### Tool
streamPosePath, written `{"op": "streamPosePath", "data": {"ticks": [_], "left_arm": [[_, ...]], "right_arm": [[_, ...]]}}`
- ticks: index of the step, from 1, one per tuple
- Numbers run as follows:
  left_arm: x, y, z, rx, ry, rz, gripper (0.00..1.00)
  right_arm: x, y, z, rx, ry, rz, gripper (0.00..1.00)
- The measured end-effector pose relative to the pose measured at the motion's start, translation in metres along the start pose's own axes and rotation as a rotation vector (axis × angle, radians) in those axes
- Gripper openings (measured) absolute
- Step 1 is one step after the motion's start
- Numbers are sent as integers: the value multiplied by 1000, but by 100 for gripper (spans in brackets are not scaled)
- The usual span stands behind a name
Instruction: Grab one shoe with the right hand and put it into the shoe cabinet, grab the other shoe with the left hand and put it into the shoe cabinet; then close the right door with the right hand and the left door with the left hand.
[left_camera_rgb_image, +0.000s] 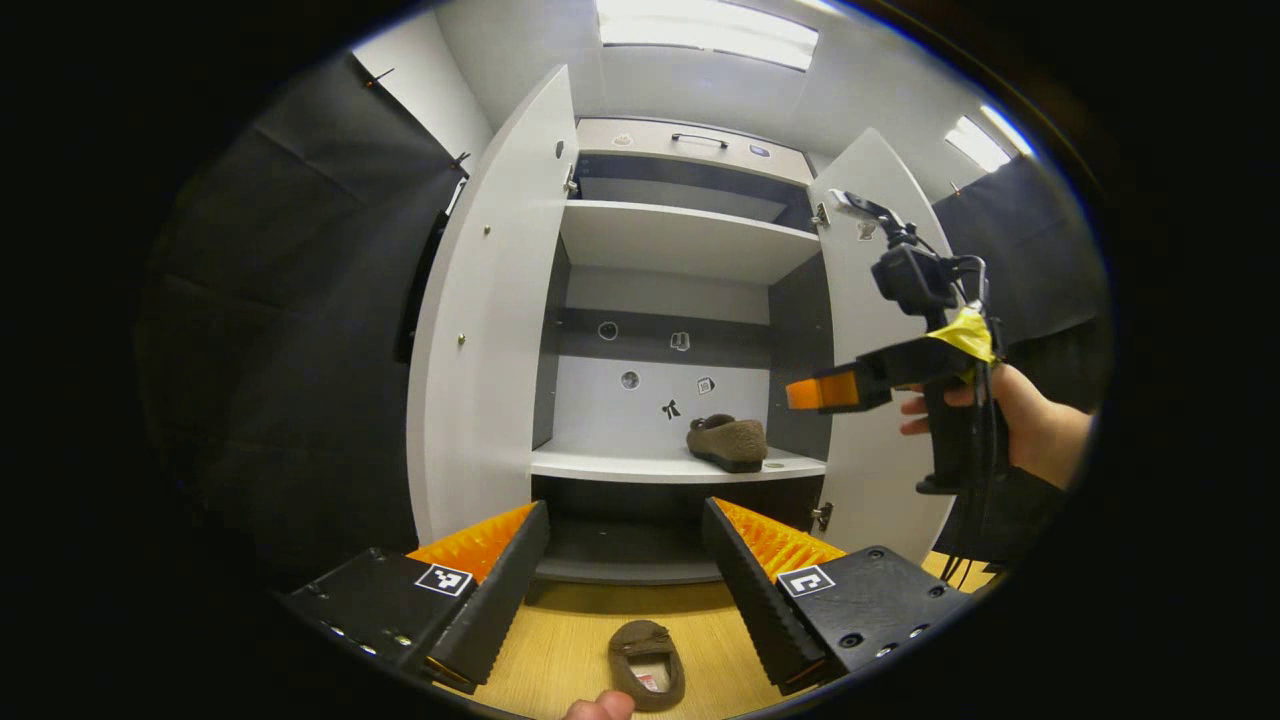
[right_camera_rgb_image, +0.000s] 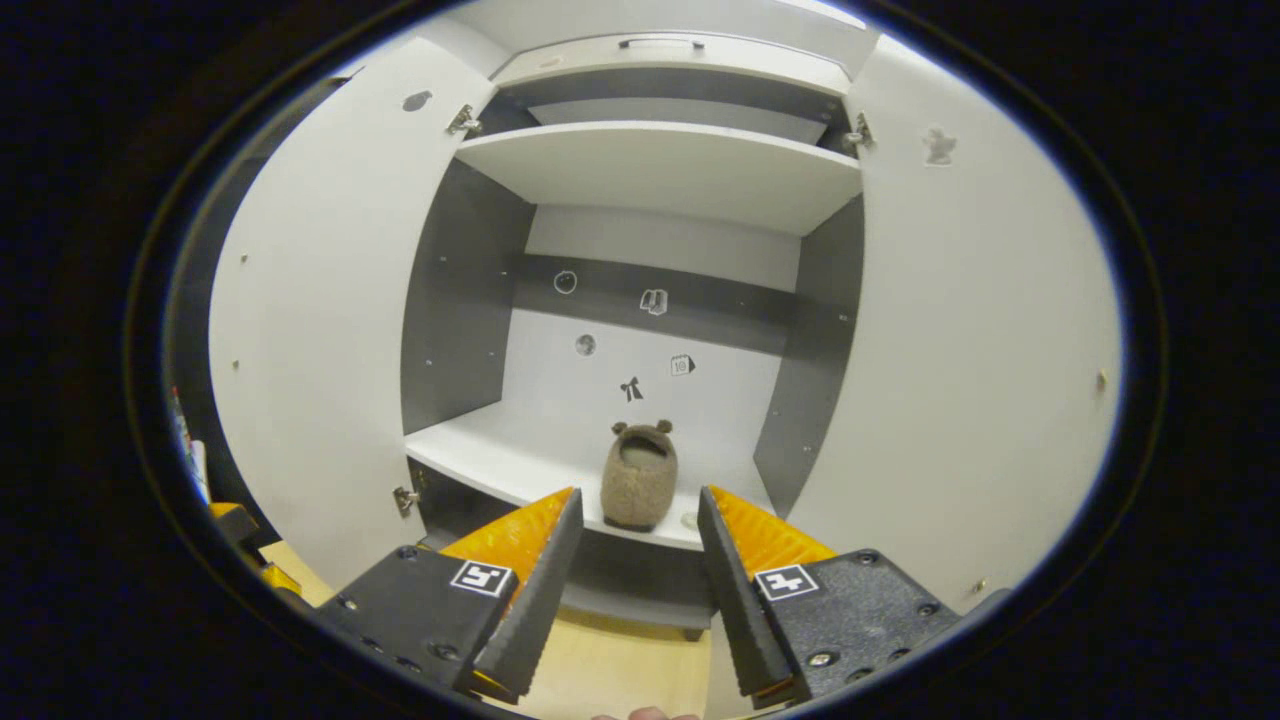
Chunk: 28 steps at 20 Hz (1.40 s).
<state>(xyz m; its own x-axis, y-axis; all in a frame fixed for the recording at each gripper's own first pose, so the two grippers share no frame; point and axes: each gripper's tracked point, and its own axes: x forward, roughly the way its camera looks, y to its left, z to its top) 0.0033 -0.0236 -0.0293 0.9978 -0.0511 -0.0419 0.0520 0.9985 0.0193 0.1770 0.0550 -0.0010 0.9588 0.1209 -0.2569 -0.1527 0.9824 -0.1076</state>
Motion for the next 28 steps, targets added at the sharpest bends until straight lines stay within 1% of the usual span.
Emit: {"op": "streamPosePath", "data": {"ticks": [1,7,8,9,10,11,12,14,15,17,18,19,22,25,28], "left_arm": [[0,-4,-1,-2,4,-5,95],[-4,-26,-10,11,32,-35,95],[-5,-29,-12,13,37,-40,95],[-5,-31,-14,13,42,-45,95],[-6,-34,-16,14,46,-49,95],[-6,-35,-20,17,56,-50,95],[-6,-36,-24,19,66,-50,95],[-7,-37,-32,17,86,-51,95],[-8,-37,-35,15,96,-49,95],[-8,-37,-42,18,118,-46,95],[-8,-37,-47,22,129,-43,95],[-7,-37,-50,25,141,-44,95],[-6,-38,-60,27,177,-48,95],[3,-31,-73,20,224,-46,95],[13,-16,-111,2,323,-37,95]], "right_arm": [[-10,-3,-7,13,-16,-11,75],[-52,-22,-59,111,-49,-64,77],[-59,-25,-70,120,-61,-79,82],[-65,-28,-77,125,-73,-90,82],[-73,-28,-87,121,-83,-97,79],[-80,-29,-96,115,-94,-108,79],[-88,-30,-105,104,-102,-118,82],[-104,-23,-126,90,-106,-128,81],[-111,-20,-135,89,-106,-127,82],[-124,-16,-156,103,-93,-130,89],[-128,-13,-164,114,-83,-126,94],[-131,-12,-172,123,-67,-122,94],[-137,-17,-187,144,-21,-132,95],[-141,-26,-189,181,-18,-147,95],[-144,-33,-188,204,-23,-157,95]]}}
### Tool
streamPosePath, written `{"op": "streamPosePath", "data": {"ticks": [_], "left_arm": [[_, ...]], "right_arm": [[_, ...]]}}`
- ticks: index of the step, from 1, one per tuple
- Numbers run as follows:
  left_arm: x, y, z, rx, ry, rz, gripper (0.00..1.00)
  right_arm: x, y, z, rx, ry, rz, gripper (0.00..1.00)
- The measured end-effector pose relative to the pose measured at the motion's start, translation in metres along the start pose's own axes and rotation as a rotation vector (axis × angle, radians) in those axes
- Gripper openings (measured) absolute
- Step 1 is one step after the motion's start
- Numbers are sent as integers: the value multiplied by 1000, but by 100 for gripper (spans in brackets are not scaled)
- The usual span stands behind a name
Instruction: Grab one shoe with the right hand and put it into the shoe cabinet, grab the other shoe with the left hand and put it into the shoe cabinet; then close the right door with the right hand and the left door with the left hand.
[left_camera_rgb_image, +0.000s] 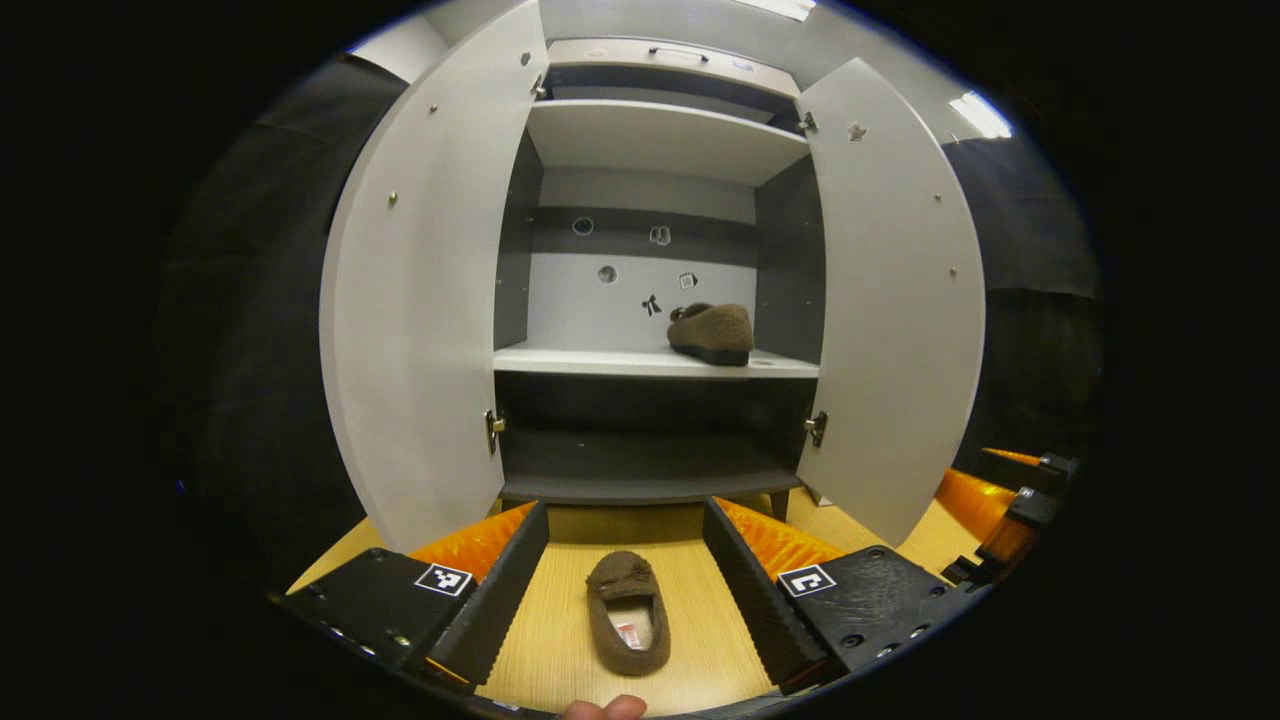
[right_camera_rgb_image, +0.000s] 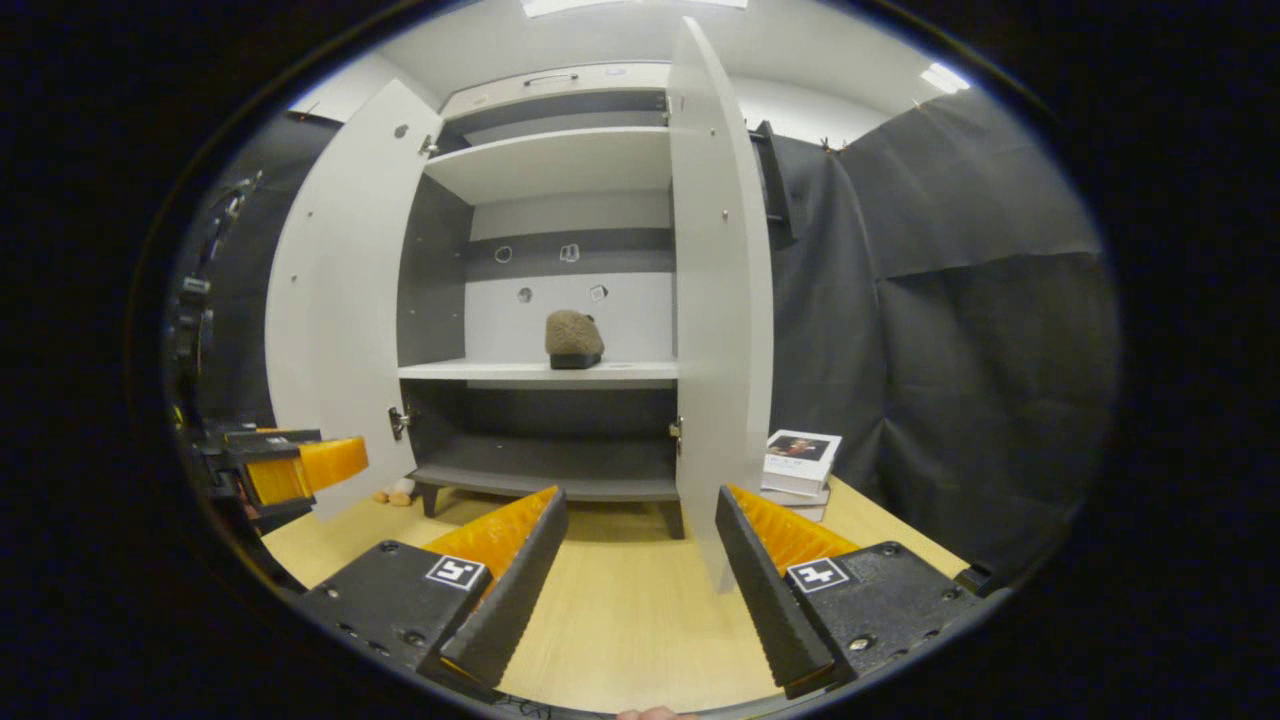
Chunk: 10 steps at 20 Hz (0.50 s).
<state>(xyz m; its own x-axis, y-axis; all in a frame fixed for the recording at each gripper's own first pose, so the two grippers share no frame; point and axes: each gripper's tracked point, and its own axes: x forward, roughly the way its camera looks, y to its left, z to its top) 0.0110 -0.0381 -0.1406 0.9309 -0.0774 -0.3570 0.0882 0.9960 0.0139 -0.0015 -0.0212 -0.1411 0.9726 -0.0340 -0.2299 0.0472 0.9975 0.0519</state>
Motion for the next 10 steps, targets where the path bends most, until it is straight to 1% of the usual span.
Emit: {"op": "streamPosePath", "data": {"ticks": [2,4,7,10], "left_arm": [[13,8,-30,-29,87,-13,95],[21,15,-71,-64,205,-16,95],[36,24,-115,-140,307,-8,95],[53,32,-155,-160,395,4,95]], "right_arm": [[-2,-5,1,-2,-4,-11,95],[-3,-7,0,-6,0,-17,95],[-6,-9,0,-10,9,-26,95],[-9,-13,0,-21,20,-40,95]]}}
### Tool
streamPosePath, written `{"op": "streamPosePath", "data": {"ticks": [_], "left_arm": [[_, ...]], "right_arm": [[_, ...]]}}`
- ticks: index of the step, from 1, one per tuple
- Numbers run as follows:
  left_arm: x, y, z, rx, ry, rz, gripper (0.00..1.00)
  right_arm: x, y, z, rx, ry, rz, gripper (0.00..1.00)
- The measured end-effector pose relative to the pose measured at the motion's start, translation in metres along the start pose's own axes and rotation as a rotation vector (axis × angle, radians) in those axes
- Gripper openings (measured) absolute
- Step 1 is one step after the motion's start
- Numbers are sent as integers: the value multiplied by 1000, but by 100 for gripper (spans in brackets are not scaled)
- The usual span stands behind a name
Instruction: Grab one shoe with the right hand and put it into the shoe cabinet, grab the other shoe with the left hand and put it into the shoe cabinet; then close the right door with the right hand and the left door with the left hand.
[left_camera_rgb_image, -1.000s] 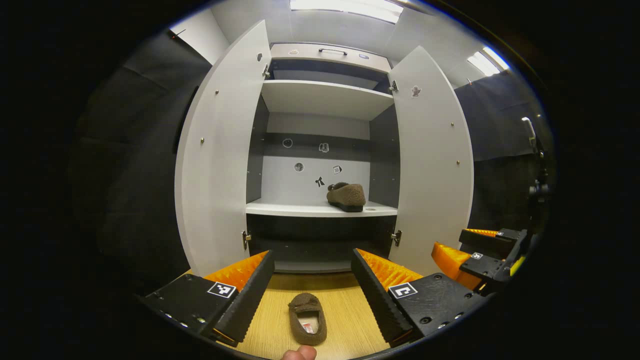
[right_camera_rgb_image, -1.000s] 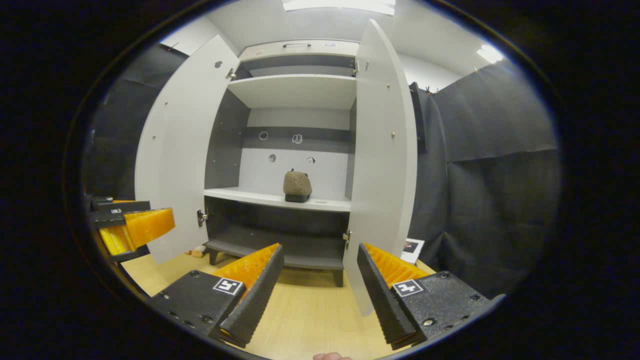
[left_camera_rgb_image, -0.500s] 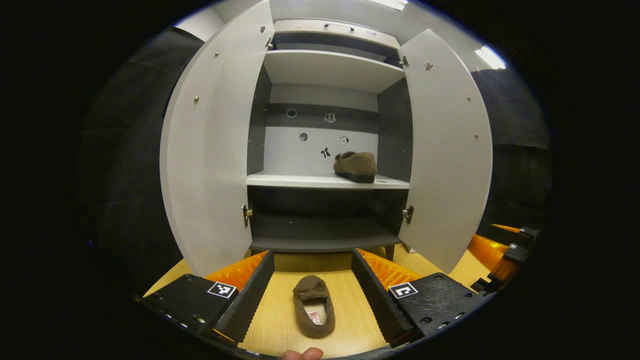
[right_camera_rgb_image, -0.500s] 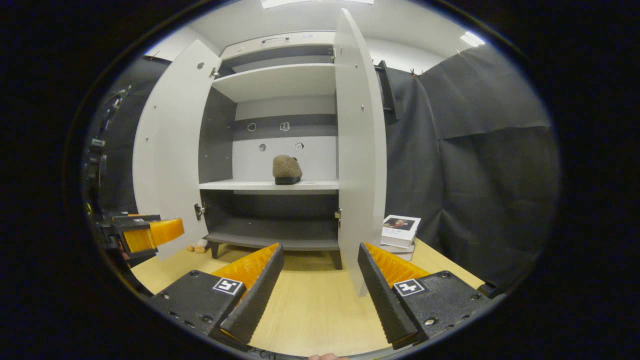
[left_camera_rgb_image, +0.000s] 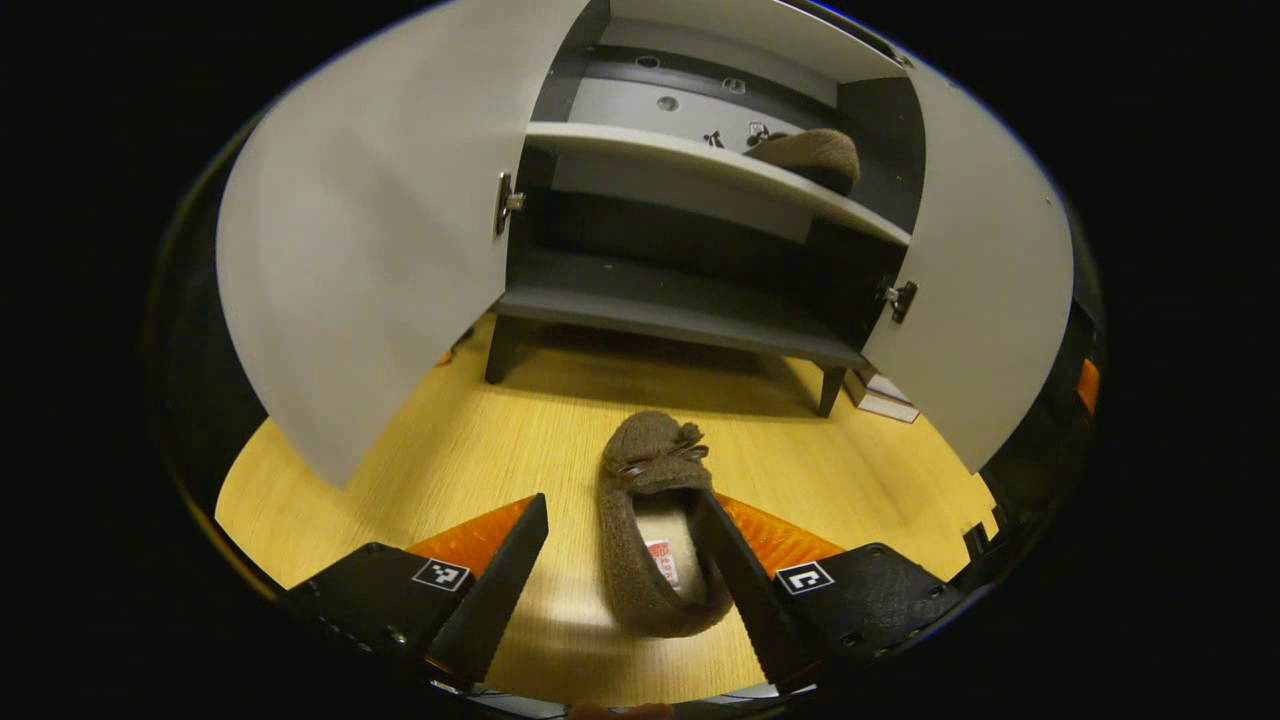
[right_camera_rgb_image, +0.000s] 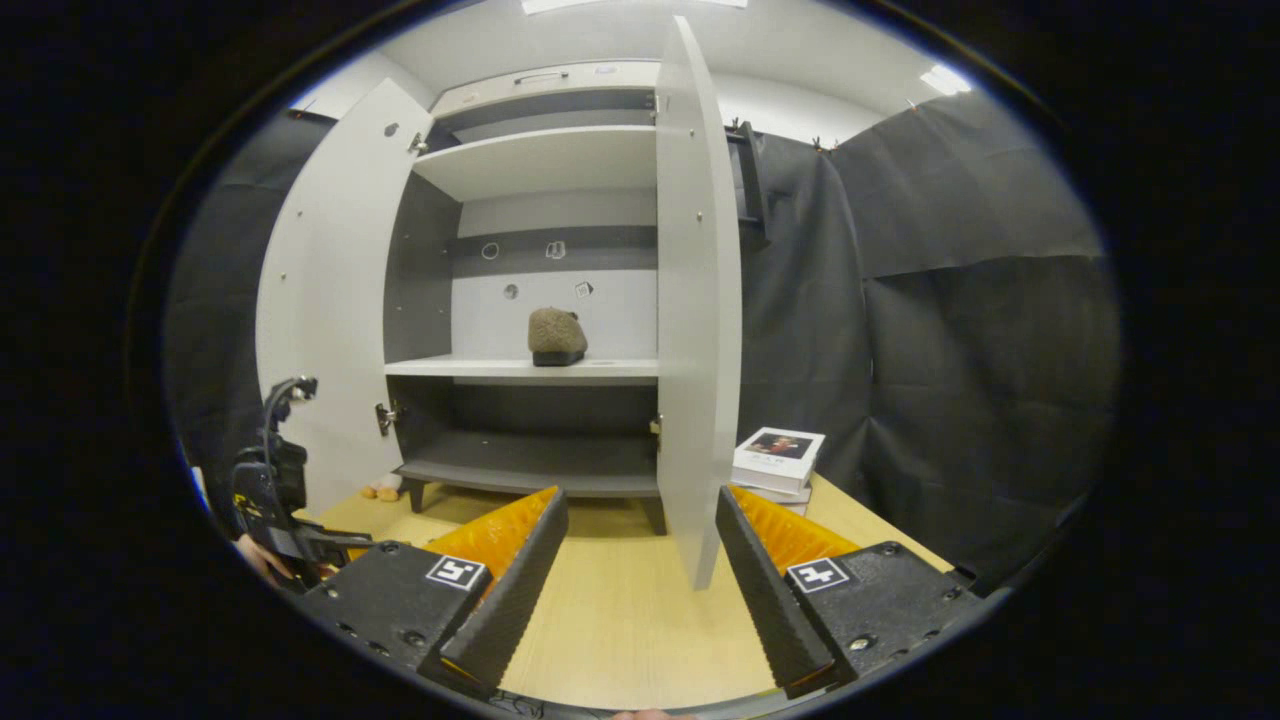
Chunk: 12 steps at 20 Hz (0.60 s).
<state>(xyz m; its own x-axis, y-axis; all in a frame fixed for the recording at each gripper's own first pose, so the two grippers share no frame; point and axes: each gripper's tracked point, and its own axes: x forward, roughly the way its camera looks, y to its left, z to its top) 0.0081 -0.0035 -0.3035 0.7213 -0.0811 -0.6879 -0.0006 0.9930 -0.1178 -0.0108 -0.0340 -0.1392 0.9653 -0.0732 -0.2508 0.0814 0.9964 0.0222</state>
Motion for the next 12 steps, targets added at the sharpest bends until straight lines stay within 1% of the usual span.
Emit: {"op": "streamPosePath", "data": {"ticks": [4,10,11,12], "left_arm": [[25,9,-24,-4,66,27,95],[45,12,-31,-32,108,24,93],[48,8,-31,-47,110,5,93],[51,6,-30,-65,105,-7,87]], "right_arm": [[-1,-2,-2,-14,22,-15,95],[-4,-2,-7,-50,51,-33,95],[-4,-2,-7,-56,53,-35,95],[-5,-2,-8,-61,55,-37,95]]}}
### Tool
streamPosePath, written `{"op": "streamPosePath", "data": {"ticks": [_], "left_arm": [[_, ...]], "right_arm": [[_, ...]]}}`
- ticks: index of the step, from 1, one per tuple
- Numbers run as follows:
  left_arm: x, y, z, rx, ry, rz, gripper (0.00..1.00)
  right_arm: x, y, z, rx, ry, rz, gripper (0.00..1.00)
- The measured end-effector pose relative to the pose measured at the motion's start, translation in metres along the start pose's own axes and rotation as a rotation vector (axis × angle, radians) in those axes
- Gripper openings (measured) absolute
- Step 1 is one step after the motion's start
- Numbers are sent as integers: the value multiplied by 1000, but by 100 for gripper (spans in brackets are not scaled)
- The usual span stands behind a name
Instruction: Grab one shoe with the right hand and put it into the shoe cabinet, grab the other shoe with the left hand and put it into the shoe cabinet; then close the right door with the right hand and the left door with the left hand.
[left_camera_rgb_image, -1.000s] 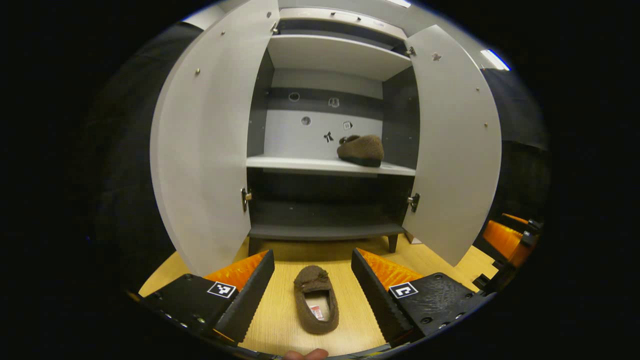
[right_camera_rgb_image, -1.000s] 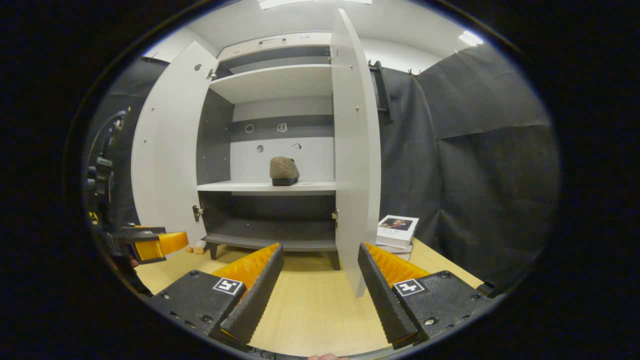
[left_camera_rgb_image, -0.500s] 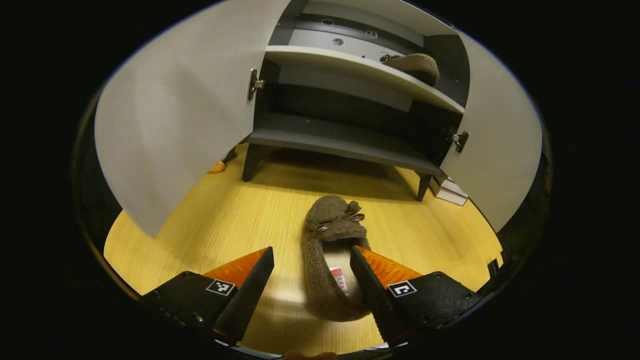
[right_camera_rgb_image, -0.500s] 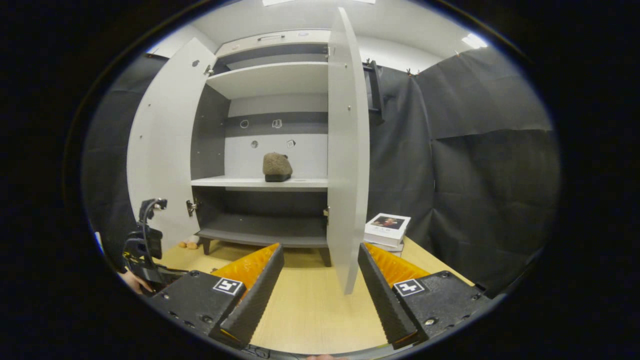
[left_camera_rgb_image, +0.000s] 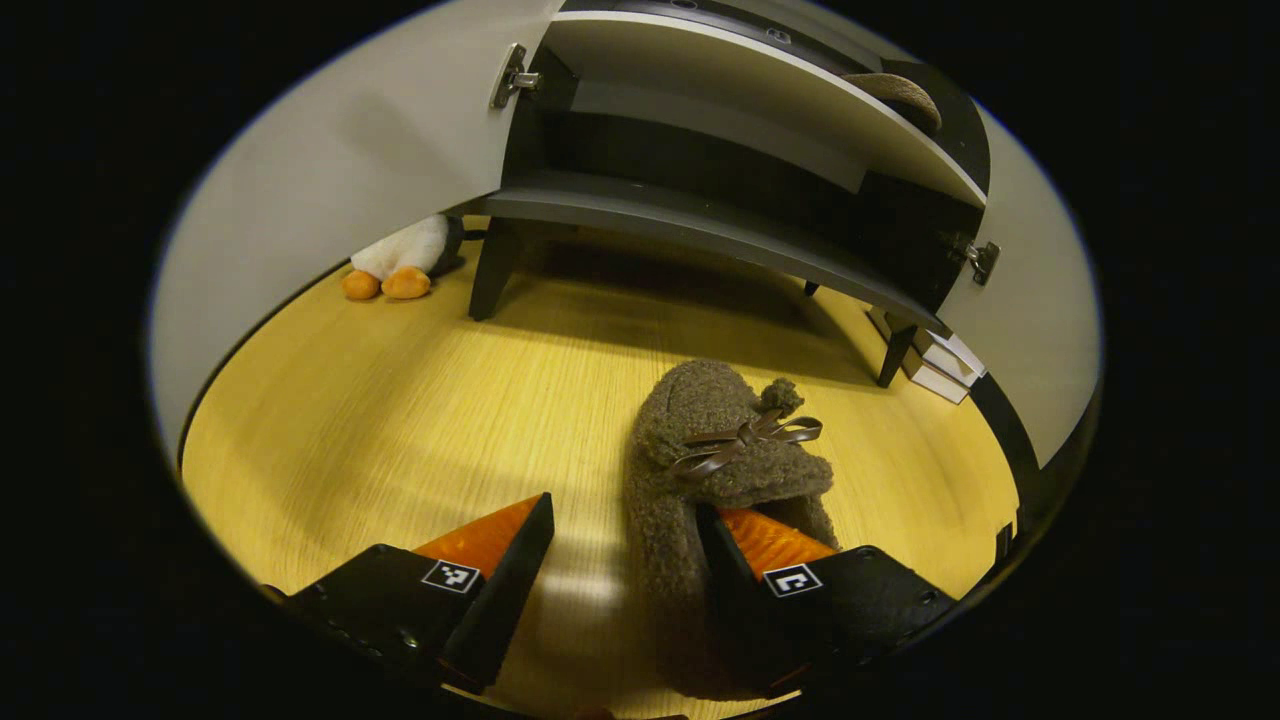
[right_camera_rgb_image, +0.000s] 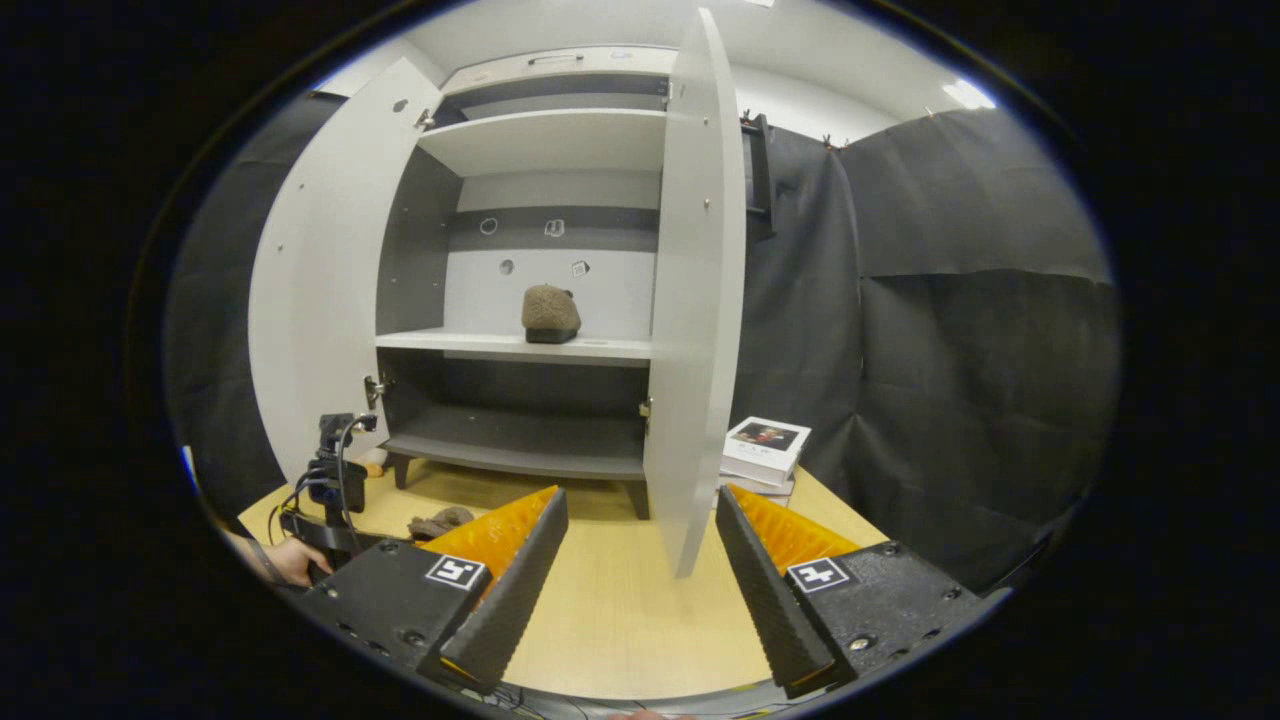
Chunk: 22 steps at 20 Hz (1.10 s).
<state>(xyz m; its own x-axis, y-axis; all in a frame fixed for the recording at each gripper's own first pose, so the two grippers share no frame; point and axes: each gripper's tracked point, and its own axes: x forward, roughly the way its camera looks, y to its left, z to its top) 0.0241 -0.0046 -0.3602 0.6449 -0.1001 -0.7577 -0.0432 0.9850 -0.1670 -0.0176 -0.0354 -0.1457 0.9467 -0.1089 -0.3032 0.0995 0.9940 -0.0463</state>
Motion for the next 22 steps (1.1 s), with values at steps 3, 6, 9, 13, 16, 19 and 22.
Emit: {"op": "streamPosePath", "data": {"ticks": [3,6,9,13,16,19,22], "left_arm": [[7,-5,3,-18,-22,-18,74],[13,-15,6,-54,-52,-50,57],[21,-10,7,-101,-83,-36,41],[18,-1,11,-144,-116,-10,7],[-1,-4,14,-121,-125,25,4],[-58,-25,41,-89,-207,34,4],[-117,-53,81,-38,-309,31,3]], "right_arm": [[-1,1,-2,1,12,0,95],[1,0,-3,12,23,3,95],[2,0,-4,19,32,3,95],[1,-3,-4,19,34,13,95],[2,0,0,8,25,30,95],[3,5,1,2,14,47,95],[3,13,-1,10,15,77,95]]}}
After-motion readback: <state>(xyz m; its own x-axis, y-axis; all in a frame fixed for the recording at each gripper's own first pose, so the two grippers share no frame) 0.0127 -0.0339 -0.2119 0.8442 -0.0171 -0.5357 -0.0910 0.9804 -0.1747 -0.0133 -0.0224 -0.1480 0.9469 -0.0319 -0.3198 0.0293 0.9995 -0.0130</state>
